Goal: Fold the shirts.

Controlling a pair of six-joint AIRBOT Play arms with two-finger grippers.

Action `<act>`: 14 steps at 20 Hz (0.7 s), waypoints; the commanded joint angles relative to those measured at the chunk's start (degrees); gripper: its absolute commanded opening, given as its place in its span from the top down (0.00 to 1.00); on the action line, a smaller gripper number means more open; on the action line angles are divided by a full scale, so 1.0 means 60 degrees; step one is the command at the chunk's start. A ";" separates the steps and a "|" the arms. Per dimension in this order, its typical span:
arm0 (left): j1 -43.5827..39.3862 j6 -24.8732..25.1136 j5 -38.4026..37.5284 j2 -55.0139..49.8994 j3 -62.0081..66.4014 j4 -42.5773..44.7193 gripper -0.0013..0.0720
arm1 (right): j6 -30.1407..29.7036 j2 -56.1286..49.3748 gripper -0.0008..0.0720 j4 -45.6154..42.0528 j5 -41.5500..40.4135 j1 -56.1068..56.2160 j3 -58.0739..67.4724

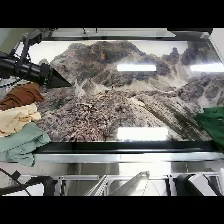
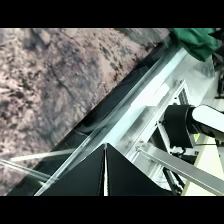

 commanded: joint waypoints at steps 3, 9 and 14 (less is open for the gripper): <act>-0.0149 0.0022 0.0000 0.0004 -0.0007 -0.0022 0.96 | -0.0678 0.0022 0.20 0.0058 0.0324 -0.0062 -0.0084; -0.0149 0.0295 0.0033 0.0004 -0.0007 -0.0219 0.96 | -0.1217 0.0674 0.19 0.0066 0.2401 -0.0062 0.0109; -0.0149 0.0364 0.0211 0.0004 0.0761 -0.0219 0.96 | -0.1781 0.1206 0.28 0.2273 0.2586 -0.0015 0.1537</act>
